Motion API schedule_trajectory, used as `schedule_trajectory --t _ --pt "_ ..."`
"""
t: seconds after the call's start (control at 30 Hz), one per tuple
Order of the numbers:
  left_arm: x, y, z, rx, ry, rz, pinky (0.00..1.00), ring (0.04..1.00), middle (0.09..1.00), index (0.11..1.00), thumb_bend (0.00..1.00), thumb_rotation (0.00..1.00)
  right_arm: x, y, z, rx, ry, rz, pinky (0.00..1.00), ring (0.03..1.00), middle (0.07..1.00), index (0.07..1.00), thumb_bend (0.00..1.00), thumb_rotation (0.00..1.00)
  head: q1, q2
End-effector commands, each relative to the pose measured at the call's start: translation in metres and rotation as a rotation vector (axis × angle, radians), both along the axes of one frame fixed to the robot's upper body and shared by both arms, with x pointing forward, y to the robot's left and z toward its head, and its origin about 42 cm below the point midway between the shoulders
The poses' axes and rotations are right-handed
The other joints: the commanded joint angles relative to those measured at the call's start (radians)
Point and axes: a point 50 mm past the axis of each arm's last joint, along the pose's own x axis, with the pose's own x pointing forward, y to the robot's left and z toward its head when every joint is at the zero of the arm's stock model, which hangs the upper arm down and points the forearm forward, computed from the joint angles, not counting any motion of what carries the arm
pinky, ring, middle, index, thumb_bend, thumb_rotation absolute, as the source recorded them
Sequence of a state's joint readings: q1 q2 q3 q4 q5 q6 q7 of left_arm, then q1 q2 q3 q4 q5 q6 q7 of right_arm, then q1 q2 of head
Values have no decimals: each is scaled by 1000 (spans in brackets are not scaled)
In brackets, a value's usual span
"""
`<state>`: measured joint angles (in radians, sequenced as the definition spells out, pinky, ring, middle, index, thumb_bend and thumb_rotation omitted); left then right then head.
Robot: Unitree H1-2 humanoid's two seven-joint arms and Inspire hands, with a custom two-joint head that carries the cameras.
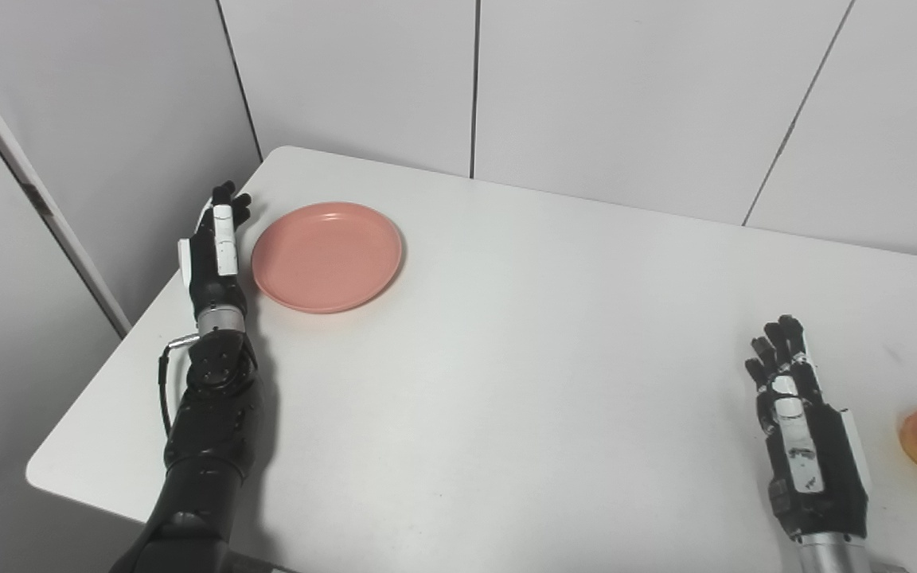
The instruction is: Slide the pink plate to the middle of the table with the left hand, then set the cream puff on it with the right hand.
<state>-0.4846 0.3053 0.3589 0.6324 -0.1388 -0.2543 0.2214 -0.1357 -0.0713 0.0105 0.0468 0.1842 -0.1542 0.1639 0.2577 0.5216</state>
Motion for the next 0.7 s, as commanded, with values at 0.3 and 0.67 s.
schedule_trajectory --t 0.3,0.67 --pt "11 -11 7 -3 -4 -105 953 905 882 892 860 1000 -10 -5 -22 8 78 -11 1000 1000 1000 1000 671 790 -3 5" --pt "11 -33 12 -149 -26 -168 944 889 868 871 877 998 -11 -4 -20 25 75 -17 1000 1000 1000 1000 655 779 -5 10"
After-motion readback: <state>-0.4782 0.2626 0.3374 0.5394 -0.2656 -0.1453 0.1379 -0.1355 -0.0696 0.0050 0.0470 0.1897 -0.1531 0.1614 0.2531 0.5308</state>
